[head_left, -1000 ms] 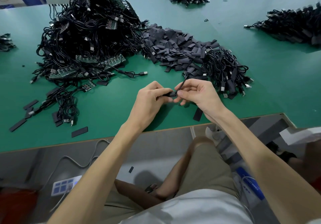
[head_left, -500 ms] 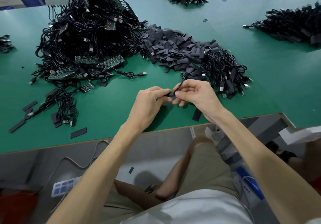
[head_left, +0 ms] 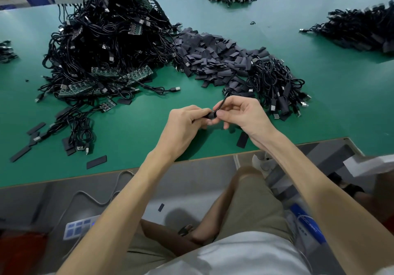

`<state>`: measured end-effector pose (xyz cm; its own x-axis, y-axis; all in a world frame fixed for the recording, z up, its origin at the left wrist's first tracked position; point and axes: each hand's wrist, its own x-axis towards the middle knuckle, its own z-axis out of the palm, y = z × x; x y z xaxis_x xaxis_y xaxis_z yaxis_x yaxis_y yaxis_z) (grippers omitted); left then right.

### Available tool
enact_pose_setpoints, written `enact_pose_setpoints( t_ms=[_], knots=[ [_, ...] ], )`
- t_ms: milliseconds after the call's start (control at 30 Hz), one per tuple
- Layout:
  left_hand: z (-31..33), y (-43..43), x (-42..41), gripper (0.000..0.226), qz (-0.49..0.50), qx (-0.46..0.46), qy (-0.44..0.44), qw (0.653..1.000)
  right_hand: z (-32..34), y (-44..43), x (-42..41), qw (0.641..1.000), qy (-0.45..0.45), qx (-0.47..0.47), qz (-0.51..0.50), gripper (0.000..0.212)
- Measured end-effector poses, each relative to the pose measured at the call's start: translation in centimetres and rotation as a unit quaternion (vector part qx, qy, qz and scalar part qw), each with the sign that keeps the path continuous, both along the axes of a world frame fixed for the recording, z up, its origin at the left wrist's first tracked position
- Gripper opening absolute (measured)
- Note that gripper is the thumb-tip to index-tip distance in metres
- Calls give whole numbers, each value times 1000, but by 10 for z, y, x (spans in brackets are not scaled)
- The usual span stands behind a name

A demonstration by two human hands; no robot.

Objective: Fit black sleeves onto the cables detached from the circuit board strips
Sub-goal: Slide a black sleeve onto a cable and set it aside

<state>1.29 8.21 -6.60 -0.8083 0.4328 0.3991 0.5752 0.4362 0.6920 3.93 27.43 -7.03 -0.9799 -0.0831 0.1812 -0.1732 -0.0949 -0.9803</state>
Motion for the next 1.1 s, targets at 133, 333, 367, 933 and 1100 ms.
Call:
enact_pose_setpoints(
  t_ms=[133, 333, 367, 933, 1100],
  knots=[
    [1, 0, 0, 22, 10, -18, 50, 999, 1, -1, 1, 1000, -2, 7, -5, 11],
    [1, 1, -1, 24, 1, -23, 69, 997, 3, 0, 0, 1000, -4, 18, -14, 11],
    [1, 1, -1, 24, -1, -22, 67, 997, 3, 0, 0, 1000, -5, 21, -15, 11],
    [3, -14, -19, 21, -59, 223, -251, 940, 3, 3, -3, 998, -28, -3, -58, 13],
    [3, -15, -18, 17, -76, 218, -255, 939, 3, 4, -3, 998, -32, 1, -50, 13]
  ],
)
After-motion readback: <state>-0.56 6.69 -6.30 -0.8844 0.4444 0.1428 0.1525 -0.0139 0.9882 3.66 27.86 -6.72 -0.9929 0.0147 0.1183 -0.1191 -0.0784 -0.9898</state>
